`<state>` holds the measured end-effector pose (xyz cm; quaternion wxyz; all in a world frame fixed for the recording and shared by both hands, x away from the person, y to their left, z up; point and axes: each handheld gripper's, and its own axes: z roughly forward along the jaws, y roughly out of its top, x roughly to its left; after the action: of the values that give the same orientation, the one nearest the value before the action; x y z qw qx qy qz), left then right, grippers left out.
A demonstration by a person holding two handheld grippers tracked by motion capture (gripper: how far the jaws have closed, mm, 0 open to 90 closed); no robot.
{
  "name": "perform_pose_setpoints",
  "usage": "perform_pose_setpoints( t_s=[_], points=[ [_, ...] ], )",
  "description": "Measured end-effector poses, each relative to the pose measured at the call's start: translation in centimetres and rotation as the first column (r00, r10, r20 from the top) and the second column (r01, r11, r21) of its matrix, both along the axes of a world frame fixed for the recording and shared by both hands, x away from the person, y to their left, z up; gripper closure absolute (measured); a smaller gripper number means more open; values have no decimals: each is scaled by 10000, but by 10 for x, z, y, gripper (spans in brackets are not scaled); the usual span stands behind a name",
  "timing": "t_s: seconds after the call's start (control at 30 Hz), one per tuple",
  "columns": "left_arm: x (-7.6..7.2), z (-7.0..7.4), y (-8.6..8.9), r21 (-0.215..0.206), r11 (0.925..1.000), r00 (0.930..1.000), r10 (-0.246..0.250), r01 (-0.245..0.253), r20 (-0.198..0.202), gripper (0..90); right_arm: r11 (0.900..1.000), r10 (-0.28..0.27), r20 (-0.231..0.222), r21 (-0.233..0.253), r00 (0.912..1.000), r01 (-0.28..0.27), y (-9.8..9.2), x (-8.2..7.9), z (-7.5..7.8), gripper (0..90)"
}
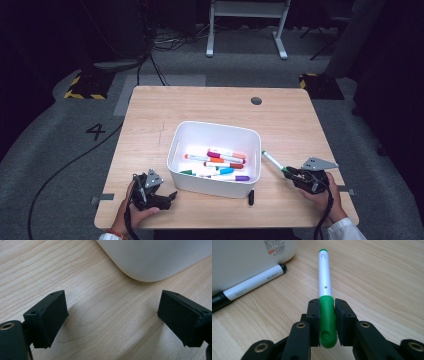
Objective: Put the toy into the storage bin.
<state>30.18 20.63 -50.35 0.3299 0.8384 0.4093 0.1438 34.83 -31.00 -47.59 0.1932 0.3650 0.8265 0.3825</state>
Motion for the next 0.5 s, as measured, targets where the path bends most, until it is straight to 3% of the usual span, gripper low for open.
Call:
perform_pose_setpoints(
  t_s=[0.5],
  points=[
    [0, 0, 0, 19, 10000, 10000, 55, -55, 4, 92, 9960, 198, 871, 855, 9960, -273, -10, -11, 33, 752]
  ],
)
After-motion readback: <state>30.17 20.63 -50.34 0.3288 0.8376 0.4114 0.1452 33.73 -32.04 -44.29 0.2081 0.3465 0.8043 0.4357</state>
